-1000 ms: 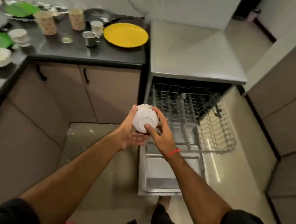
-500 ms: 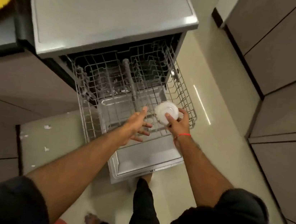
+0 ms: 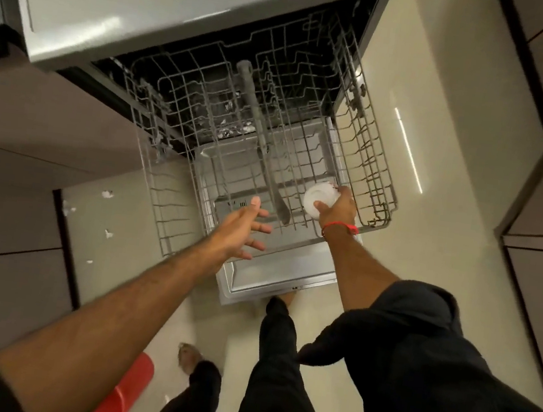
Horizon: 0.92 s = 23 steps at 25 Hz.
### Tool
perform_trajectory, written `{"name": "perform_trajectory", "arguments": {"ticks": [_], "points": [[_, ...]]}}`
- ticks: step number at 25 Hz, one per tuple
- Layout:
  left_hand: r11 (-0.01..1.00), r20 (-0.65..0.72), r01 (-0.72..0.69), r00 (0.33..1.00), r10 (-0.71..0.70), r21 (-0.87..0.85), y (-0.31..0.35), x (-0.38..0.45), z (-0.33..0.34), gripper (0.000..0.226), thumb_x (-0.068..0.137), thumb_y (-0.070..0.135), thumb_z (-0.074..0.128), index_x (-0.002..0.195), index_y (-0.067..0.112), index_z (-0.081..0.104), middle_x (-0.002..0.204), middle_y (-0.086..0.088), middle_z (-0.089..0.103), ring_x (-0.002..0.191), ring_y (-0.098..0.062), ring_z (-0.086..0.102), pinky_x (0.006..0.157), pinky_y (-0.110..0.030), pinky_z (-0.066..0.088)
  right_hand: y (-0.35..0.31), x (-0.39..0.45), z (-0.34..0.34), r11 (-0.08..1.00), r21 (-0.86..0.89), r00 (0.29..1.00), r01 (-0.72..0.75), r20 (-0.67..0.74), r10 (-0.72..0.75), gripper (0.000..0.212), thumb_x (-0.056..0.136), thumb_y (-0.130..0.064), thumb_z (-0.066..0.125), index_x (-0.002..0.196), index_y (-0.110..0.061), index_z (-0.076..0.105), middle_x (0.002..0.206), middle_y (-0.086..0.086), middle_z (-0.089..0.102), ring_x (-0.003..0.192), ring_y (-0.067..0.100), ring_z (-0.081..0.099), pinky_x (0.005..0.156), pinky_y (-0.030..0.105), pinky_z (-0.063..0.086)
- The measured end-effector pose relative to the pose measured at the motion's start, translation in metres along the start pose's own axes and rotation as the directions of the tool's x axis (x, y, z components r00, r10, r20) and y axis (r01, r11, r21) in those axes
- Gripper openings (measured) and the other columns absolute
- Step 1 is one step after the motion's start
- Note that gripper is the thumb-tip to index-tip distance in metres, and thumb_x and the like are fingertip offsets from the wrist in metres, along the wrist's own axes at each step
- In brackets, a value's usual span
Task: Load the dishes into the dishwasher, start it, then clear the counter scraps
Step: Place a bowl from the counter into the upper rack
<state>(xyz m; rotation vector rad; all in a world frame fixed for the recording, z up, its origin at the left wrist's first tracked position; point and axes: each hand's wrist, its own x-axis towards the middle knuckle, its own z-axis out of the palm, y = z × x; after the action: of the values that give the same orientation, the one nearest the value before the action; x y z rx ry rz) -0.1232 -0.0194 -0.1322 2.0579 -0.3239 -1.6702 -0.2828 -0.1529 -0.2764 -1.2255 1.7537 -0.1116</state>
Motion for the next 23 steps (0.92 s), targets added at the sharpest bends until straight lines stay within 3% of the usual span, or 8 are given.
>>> {"name": "perform_trajectory", "arguments": {"ticks": [4,8,11,14,17,20,23], "points": [[0.999,-0.027,-0.02,0.999,0.019,-0.043,-0.009,-0.005,-0.022,0.054,0.105,0.058,0.028,0.131,0.023,0.059,0.119,-0.001,0.07,0.103,-0.032,0.071,0.085,-0.046,0.057,0.007,0.0,-0.004,0.993,-0.115,0.995,0.03,0.101,-0.018,0.074,0.079,-0.001,0.072,0.144,-0.015,0.04,0.137,0.018,0.052,0.125,0.038,0.051,0.107,0.048,0.042],[0.994,-0.076,-0.096,0.993,0.091,-0.061,-0.025,-0.025,-0.056,0.049,0.106,0.054,0.031,0.132,0.024,0.059,0.118,0.001,0.07,0.099,-0.028,0.072,0.086,-0.046,0.057,-0.007,-0.029,-0.013,0.981,-0.173,0.995,0.084,0.069,-0.073,0.072,0.083,0.007,0.061,0.147,-0.016,0.039,0.14,0.017,0.048,0.128,0.038,0.047,0.109,0.044,0.04],[0.967,-0.195,-0.211,0.964,0.182,-0.14,-0.054,-0.055,-0.099,0.042,0.107,0.048,0.036,0.126,0.022,0.062,0.116,-0.001,0.072,0.088,-0.024,0.071,0.081,-0.044,0.057,-0.042,-0.089,0.018,0.941,-0.205,0.963,0.268,0.092,-0.254,0.057,0.089,0.003,0.053,0.144,-0.01,0.045,0.138,0.019,0.051,0.128,0.038,0.047,0.108,0.04,0.037],[0.91,-0.355,-0.346,0.9,0.253,-0.229,-0.105,-0.095,-0.157,0.035,0.108,0.039,0.041,0.122,0.017,0.064,0.114,-0.007,0.073,0.081,-0.024,0.07,0.068,-0.037,0.056,-0.079,-0.165,0.095,0.834,-0.173,0.847,0.524,0.205,-0.49,0.048,0.088,-0.007,0.051,0.136,-0.011,0.053,0.132,0.015,0.058,0.126,0.033,0.051,0.107,0.04,0.041],[0.852,-0.539,-0.469,0.791,0.288,-0.233,-0.17,-0.137,-0.23,0.031,0.108,0.033,0.044,0.123,0.015,0.064,0.11,-0.006,0.073,0.077,-0.023,0.07,0.06,-0.032,0.053,-0.122,-0.264,0.188,0.749,-0.02,0.687,0.662,0.416,-0.596,0.045,0.09,-0.003,0.055,0.134,-0.013,0.054,0.127,0.011,0.062,0.122,0.023,0.056,0.108,0.038,0.042],[0.794,-0.708,-0.555,0.663,0.242,-0.249,-0.251,-0.184,-0.319,0.022,0.108,0.029,0.047,0.118,0.02,0.064,0.106,-0.005,0.071,0.071,-0.018,0.068,0.055,-0.029,0.052,-0.16,-0.382,0.284,0.703,0.159,0.527,0.693,0.555,-0.644,0.039,0.092,0.001,0.056,0.13,-0.01,0.055,0.118,0.01,0.066,0.109,0.013,0.063,0.105,0.032,0.047],[0.764,-0.83,-0.602,0.532,0.167,-0.232,-0.314,-0.221,-0.402,0.016,0.106,0.023,0.052,0.117,0.022,0.063,0.105,-0.005,0.071,0.065,-0.014,0.067,0.052,-0.028,0.051,-0.189,-0.483,0.359,0.699,0.258,0.418,0.667,0.647,-0.638,0.038,0.094,-0.001,0.056,0.131,-0.011,0.054,0.116,0.008,0.067,0.099,0.002,0.064,0.098,0.024,0.05]]}}
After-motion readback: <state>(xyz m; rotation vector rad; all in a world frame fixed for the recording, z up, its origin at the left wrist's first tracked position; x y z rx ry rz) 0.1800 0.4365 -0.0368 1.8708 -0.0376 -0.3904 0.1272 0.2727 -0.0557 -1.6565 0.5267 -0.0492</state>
